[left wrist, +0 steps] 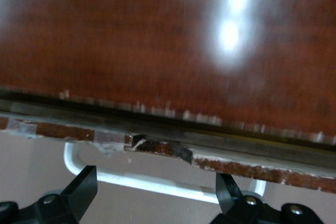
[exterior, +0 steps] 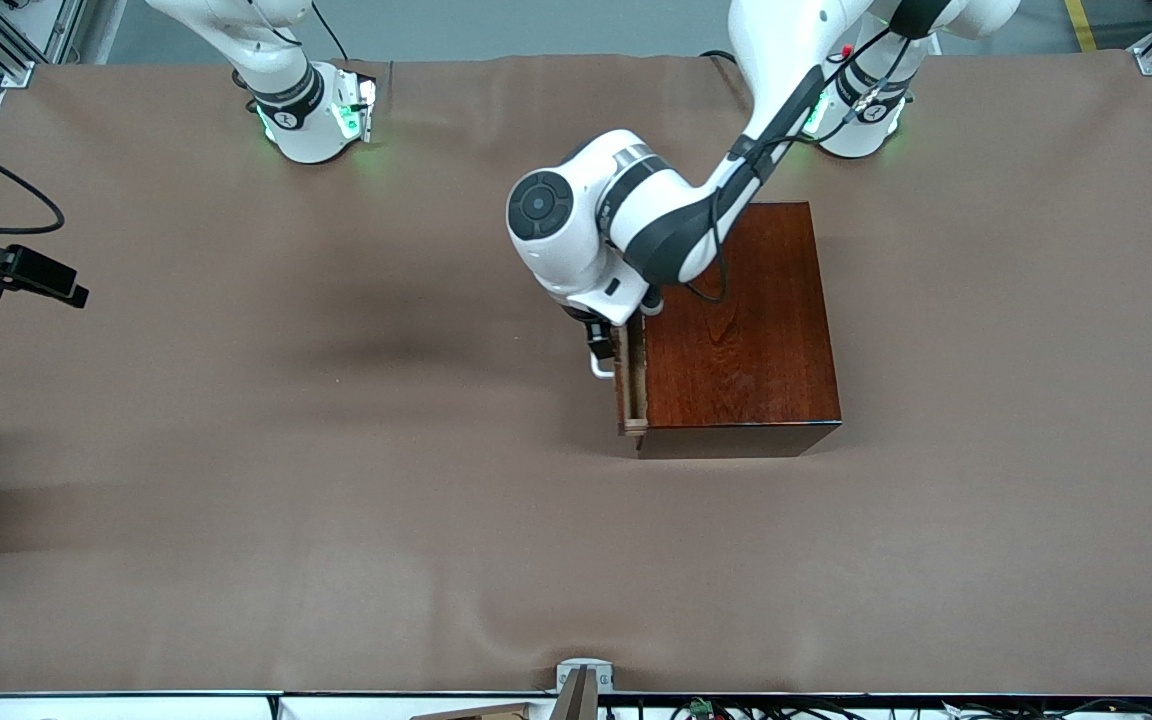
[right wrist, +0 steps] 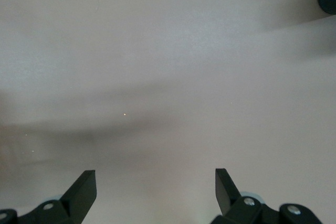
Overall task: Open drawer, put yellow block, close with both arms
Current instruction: 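Push the drawer shut into the box with the left gripper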
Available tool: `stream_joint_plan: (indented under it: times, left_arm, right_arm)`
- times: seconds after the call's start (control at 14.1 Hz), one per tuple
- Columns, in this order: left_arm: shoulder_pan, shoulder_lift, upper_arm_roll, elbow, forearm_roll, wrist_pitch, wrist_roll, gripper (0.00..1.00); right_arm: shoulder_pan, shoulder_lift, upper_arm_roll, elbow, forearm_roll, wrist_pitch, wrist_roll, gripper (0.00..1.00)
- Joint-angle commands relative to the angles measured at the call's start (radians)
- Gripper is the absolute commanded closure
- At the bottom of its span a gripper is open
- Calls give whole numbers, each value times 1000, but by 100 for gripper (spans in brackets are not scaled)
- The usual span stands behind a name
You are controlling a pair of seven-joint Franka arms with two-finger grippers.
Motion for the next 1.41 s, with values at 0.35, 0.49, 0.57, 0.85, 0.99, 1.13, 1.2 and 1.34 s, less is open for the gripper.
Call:
stream_joint_plan:
  times: [0.35, 0.49, 0.57, 0.85, 0.99, 1.13, 1.2, 1.34]
  left_arm:
    - [-14, -12, 4, -20, 22, -95, -20, 0]
    - [-30, -11, 2, -20, 22, -124, -23, 0]
    - [-34, -11, 2, -20, 25, -158, -29, 0]
    - [-34, -6, 5, -20, 25, -204, -34, 0]
    - [-34, -5, 5, -14, 23, -204, -34, 0]
    - [-34, -18, 2, -6, 22, -204, -29, 0]
    - [-26, -31, 2, 3, 22, -203, -22, 0]
    - [0, -78, 3, 19, 25, -201, 16, 0]
  right_arm:
    - [-20, -10, 16, 4, -16, -8, 1, 0]
    - [-22, -10, 14, 2, -16, -8, -1, 0]
    - [-22, -10, 14, 2, -16, -8, 1, 0]
    - [0, -10, 10, 2, -17, -8, 1, 0]
    - [50, -10, -25, 0, -32, -8, 7, 0]
    - [93, -10, -77, 0, -33, -8, 6, 0]
    - [95, -10, -82, 0, -33, -8, 6, 0]
    - [89, -10, -82, 0, -33, -9, 3, 0]
